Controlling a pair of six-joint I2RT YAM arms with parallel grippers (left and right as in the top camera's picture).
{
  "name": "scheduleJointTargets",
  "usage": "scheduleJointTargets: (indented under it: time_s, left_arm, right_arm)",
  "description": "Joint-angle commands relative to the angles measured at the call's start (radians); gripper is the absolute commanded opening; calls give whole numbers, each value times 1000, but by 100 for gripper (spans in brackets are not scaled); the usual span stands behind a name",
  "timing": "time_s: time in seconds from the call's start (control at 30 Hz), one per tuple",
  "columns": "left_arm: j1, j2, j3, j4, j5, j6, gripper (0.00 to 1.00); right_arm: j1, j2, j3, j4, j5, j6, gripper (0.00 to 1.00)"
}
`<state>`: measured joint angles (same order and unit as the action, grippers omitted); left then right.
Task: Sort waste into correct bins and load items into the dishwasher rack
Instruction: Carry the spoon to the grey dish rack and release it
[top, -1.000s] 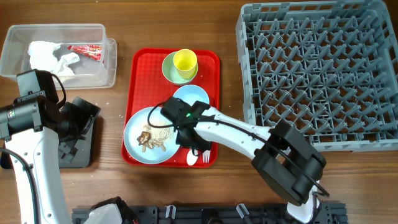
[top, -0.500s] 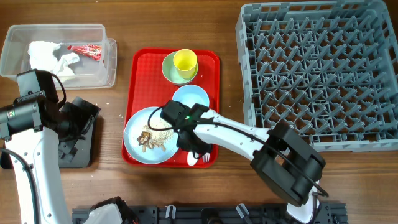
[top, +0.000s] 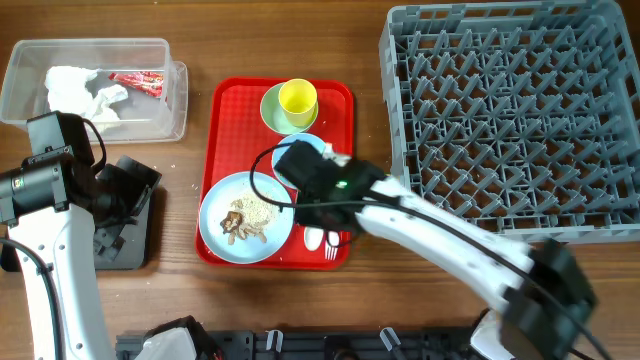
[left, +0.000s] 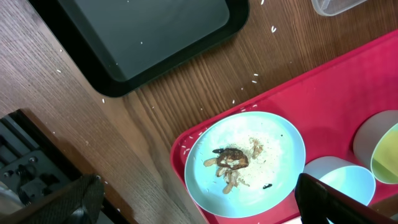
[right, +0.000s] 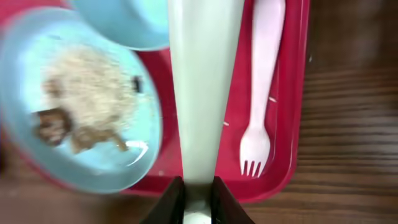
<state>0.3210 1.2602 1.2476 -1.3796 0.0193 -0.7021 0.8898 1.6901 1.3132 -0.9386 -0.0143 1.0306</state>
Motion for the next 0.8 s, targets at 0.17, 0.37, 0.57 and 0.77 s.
scheduleJointTargets:
  time_s: [0.17, 0.37, 0.57, 0.77]
  left_arm:
    - [5, -3, -4, 2, -17, -17, 100]
    - [5, -3, -4, 2, -17, -17, 100]
    - [5, -3, -4, 2, -17, -17, 100]
    - [5, -3, -4, 2, -17, -17, 100]
  right_arm:
    - [-297, -314, 25, 18, 187, -298, 13]
    - [-489, -282, 21, 156, 240, -721, 16]
    - [-600, -151, 21, 222, 250, -747, 15]
    - [-613, 3, 21, 439, 196, -802, 20]
